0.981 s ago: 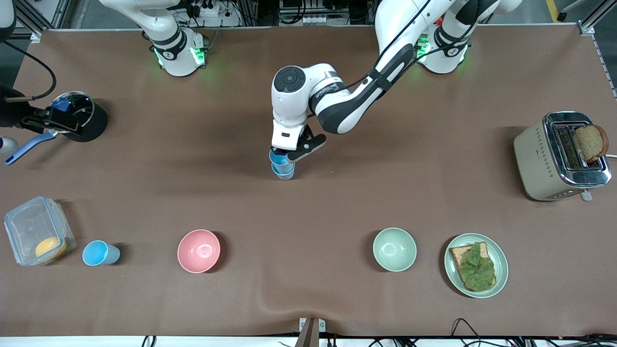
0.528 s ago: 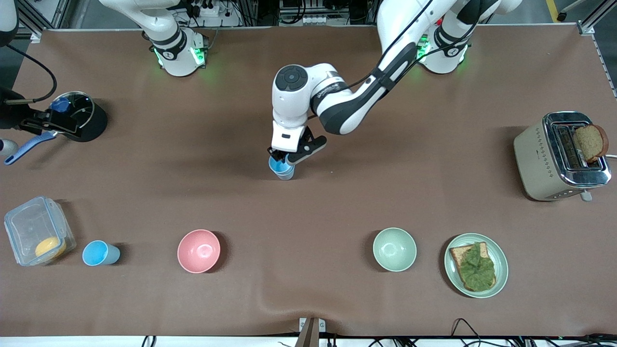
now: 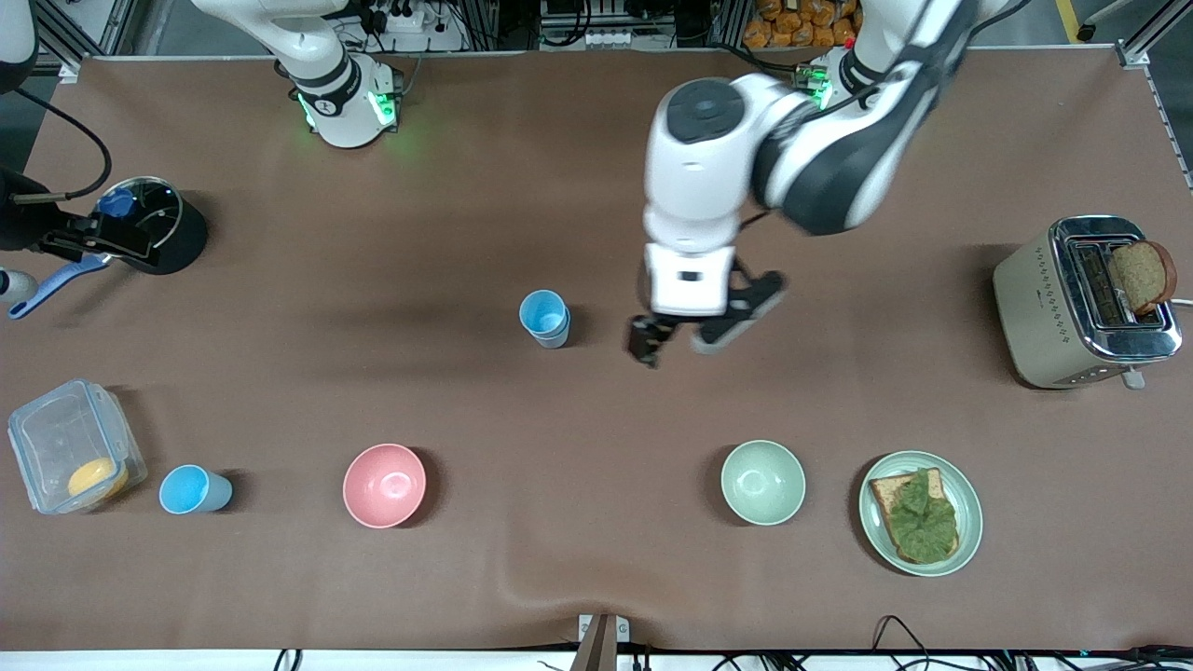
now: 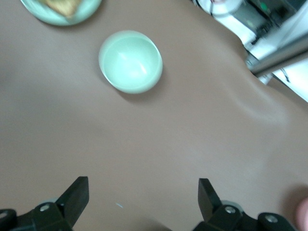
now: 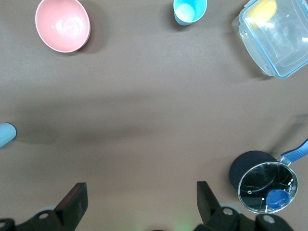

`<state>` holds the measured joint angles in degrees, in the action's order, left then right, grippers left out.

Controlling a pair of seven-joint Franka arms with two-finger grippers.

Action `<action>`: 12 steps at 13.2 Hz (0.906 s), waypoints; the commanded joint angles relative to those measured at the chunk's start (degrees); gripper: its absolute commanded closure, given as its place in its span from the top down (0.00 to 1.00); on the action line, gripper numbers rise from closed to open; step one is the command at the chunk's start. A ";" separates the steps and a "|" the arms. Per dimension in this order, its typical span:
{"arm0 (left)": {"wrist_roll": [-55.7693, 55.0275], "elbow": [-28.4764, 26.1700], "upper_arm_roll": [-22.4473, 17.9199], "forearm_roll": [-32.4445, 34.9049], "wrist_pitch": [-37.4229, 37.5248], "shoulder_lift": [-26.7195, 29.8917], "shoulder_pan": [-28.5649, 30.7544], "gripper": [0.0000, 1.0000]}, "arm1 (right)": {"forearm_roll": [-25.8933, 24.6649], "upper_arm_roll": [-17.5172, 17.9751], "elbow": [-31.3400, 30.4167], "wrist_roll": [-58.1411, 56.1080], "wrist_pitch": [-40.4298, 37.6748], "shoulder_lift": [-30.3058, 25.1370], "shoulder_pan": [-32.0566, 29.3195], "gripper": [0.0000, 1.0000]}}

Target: Stack blue cups with both arms

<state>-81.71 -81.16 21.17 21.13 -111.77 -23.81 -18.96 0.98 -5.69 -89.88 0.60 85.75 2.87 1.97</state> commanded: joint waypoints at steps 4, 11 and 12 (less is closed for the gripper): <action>30.32 -5.06 0.81 -6.62 4.28 9.47 15.07 1.00 | -0.98 0.59 -0.39 -0.33 0.30 -0.23 -0.48 1.00; 62.87 -9.98 -10.52 -17.35 9.44 19.75 18.61 1.00 | -0.98 0.59 -0.39 -0.33 0.30 -0.23 -0.48 1.00; 65.51 -9.90 -11.75 -17.61 11.38 20.55 18.61 1.00 | -0.98 0.59 -0.39 -0.33 0.30 -0.23 -0.56 1.00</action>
<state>-21.24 -88.48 11.46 5.15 -103.08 -7.15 -0.14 0.95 -5.64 -89.88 0.60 85.75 2.90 1.97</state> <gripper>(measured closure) 0.000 0.000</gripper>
